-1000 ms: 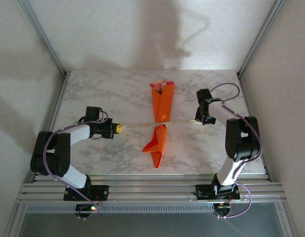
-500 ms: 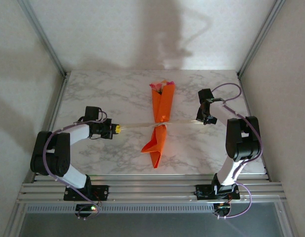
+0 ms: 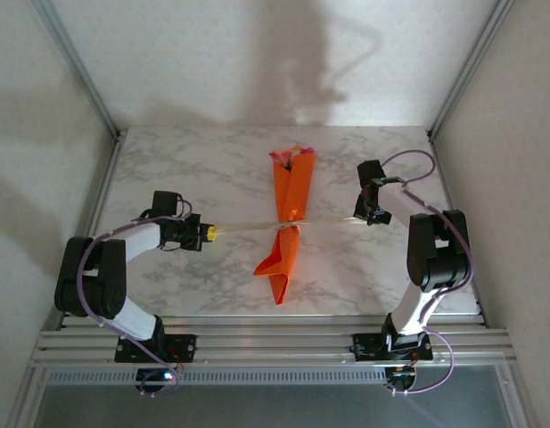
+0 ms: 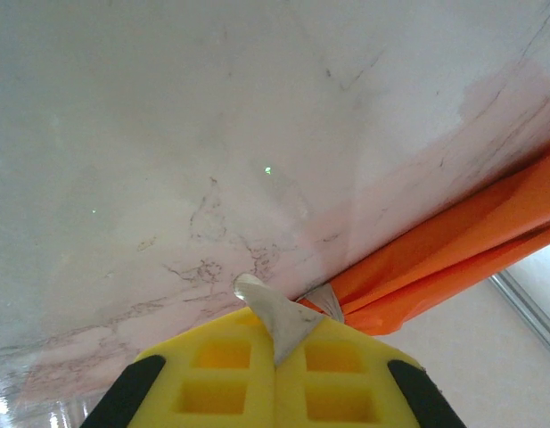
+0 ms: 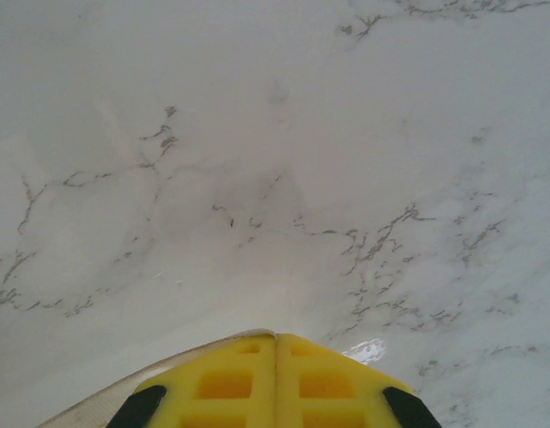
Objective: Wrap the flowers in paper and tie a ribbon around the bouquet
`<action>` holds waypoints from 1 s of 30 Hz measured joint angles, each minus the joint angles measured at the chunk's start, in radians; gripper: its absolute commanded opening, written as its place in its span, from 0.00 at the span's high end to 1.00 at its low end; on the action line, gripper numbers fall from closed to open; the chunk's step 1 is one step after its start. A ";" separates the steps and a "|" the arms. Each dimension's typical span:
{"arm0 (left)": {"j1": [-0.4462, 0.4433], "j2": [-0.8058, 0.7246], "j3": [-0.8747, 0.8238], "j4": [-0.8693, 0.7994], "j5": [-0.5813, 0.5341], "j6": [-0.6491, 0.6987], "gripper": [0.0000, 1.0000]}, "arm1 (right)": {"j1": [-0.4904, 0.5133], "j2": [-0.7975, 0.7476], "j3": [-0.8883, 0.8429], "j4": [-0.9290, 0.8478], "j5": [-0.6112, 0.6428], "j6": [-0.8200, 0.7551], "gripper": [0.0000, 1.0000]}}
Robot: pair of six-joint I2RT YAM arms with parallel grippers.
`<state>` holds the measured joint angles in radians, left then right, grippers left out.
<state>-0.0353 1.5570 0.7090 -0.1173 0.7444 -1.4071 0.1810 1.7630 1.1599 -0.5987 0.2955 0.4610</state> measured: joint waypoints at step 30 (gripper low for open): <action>-0.010 0.072 0.180 -0.080 -0.021 0.080 0.94 | -0.010 0.000 0.015 -0.012 -0.033 -0.004 0.97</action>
<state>-0.0448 1.6295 0.8894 -0.1970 0.7238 -1.3270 0.1707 1.7634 1.1751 -0.6106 0.2626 0.4568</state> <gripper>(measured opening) 0.035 0.040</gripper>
